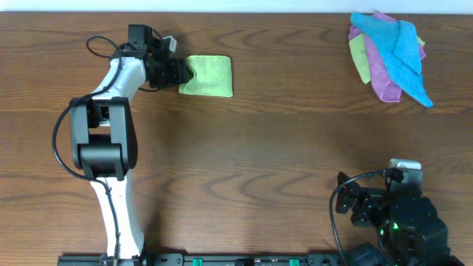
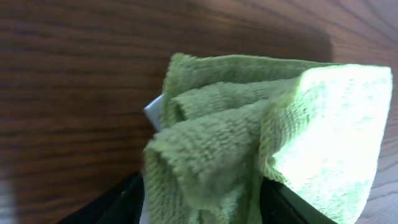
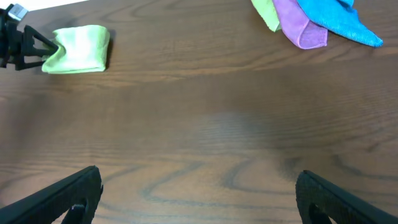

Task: Fold the cloth
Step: 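Grasp the left edge of the folded green cloth with the left gripper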

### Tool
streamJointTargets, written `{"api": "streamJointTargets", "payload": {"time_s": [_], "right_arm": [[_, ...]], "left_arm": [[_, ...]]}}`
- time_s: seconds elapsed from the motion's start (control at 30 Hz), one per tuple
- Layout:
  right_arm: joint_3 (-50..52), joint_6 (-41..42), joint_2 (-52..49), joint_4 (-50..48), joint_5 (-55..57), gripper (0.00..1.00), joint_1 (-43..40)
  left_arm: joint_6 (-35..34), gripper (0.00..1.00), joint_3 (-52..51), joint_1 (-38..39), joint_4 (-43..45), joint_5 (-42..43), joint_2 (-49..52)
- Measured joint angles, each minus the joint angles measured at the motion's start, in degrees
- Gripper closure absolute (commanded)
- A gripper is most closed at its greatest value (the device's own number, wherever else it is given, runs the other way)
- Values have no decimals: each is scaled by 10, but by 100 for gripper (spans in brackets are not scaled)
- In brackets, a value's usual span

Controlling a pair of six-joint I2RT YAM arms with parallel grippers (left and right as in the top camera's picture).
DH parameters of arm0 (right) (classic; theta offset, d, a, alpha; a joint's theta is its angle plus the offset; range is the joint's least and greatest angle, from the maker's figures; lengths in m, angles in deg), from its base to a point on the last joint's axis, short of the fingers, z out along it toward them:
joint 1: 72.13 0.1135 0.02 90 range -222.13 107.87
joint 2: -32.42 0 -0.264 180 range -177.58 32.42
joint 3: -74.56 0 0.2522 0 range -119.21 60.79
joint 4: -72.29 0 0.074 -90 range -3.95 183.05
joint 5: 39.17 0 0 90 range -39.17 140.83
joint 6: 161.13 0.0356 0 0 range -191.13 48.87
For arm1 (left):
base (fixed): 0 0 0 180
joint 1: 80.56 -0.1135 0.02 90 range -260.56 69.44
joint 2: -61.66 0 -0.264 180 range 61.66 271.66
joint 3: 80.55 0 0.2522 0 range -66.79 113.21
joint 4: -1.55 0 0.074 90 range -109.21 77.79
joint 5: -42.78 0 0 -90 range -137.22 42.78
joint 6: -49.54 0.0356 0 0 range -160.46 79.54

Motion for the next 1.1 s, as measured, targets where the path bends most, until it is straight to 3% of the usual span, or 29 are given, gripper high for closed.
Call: {"api": "streamJointTargets", "payload": {"time_s": [0.37,0.97,1.1], "right_arm": [[0,0,0,0,0,1,0],[0,0,0,0,0,1,0],[0,0,0,0,0,1,0]], "left_arm": [[0,38,0,-24,-15,7,0],[-15,37,0,-52,-9,128,0],[-15,32,0,-52,-9,141,0]]}}
